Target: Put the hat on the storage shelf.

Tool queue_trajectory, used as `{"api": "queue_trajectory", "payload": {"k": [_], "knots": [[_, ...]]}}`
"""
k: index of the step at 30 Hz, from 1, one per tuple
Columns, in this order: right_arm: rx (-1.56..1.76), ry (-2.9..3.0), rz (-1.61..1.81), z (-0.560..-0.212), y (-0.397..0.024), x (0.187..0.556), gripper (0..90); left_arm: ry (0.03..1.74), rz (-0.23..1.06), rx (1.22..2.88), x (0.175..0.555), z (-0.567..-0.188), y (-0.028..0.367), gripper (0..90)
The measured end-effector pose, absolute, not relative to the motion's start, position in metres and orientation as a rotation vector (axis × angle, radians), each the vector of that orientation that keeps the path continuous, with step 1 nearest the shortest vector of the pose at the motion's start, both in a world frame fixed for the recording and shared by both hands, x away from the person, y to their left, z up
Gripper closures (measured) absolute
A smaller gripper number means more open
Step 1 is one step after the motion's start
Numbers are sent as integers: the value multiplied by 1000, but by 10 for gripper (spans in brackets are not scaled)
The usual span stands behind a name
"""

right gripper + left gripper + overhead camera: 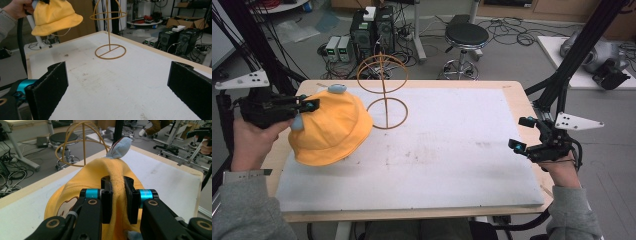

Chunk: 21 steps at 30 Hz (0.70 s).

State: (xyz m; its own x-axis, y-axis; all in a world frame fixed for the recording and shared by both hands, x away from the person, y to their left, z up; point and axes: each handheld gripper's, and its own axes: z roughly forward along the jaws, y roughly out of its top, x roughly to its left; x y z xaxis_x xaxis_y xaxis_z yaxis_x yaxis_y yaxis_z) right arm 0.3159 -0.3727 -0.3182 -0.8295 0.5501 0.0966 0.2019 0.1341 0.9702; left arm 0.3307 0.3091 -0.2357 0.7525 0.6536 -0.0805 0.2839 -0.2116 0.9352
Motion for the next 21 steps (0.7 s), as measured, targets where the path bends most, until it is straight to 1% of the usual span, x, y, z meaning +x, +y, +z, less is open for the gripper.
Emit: {"api": "queue_trajectory", "payload": {"k": [11, 18, 21], "knots": [[740, 2122, 1768, -318, -377, 317, 27, 718, 426, 1855, 351, -209, 299, 791], [737, 2141, 1759, -318, -375, 319, 27, 695, 413, 1847, 358, -195, 297, 791], [736, 2157, 1751, -320, -372, 321, 27, 696, 444, 1874, 362, -184, 295, 791]]}}
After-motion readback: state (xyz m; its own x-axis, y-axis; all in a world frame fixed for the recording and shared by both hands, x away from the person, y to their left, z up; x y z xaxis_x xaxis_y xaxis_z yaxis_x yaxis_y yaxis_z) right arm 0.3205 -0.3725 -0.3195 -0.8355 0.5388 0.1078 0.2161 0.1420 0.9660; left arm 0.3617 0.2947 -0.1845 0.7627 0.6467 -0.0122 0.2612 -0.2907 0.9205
